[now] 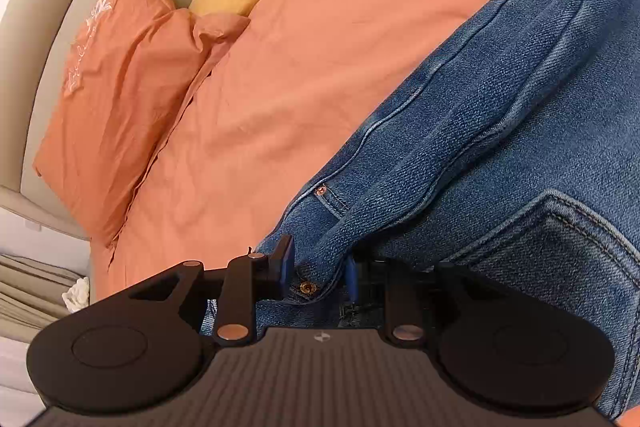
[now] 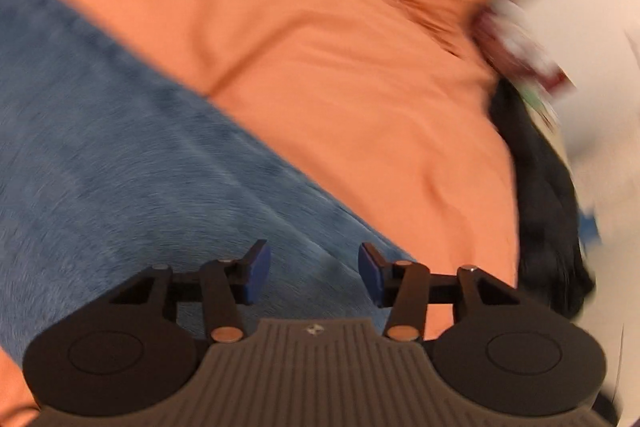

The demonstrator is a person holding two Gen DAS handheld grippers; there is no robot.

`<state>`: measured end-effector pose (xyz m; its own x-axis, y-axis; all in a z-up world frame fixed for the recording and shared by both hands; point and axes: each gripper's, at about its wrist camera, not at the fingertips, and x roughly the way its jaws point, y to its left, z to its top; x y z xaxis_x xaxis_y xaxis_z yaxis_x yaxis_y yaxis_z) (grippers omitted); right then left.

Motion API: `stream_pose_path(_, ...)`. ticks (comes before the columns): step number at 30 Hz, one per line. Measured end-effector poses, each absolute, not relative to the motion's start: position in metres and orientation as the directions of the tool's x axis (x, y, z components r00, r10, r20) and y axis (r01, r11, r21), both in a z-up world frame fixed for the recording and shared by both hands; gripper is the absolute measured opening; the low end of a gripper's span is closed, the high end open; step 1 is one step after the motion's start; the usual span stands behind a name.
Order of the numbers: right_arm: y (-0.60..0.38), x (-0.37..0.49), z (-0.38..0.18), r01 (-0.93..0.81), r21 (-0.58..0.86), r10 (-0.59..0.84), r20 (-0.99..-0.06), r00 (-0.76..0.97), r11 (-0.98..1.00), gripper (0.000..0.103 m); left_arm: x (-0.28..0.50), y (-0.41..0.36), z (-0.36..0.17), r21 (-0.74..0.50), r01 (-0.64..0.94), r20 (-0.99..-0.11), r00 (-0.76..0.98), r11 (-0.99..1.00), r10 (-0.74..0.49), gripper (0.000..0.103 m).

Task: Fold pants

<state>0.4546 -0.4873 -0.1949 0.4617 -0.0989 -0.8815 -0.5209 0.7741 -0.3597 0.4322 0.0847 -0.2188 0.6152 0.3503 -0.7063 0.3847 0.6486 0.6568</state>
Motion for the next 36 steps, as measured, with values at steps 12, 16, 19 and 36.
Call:
stream_pose_path(12, -0.464, 0.504, -0.228, -0.850, -0.216, -0.093, -0.976, 0.195, 0.480, 0.057, 0.442, 0.078, -0.226, 0.670, 0.429, -0.714, 0.595, 0.606, 0.368, 0.030)
stream_pose_path(16, -0.459, 0.516, -0.241, -0.856, -0.117, -0.090, -0.992, 0.083, 0.503, 0.037, 0.442, 0.078, -0.231, 0.674, 0.426, -0.709, 0.601, 0.603, 0.368, 0.030)
stream_pose_path(19, -0.457, 0.519, -0.244, -0.848, -0.110, -0.095, -0.993, 0.071, 0.518, 0.036, 0.442, 0.079, -0.233, 0.676, 0.423, -0.706, 0.606, 0.603, 0.366, 0.030)
stream_pose_path(36, -0.443, 0.425, -0.146, -0.759, -0.404, -0.129, -0.909, 0.397, 0.511, 0.000, 0.396, 0.095, -0.155, 0.629, 0.280, -0.631, 0.728, 0.725, 0.266, 0.028)
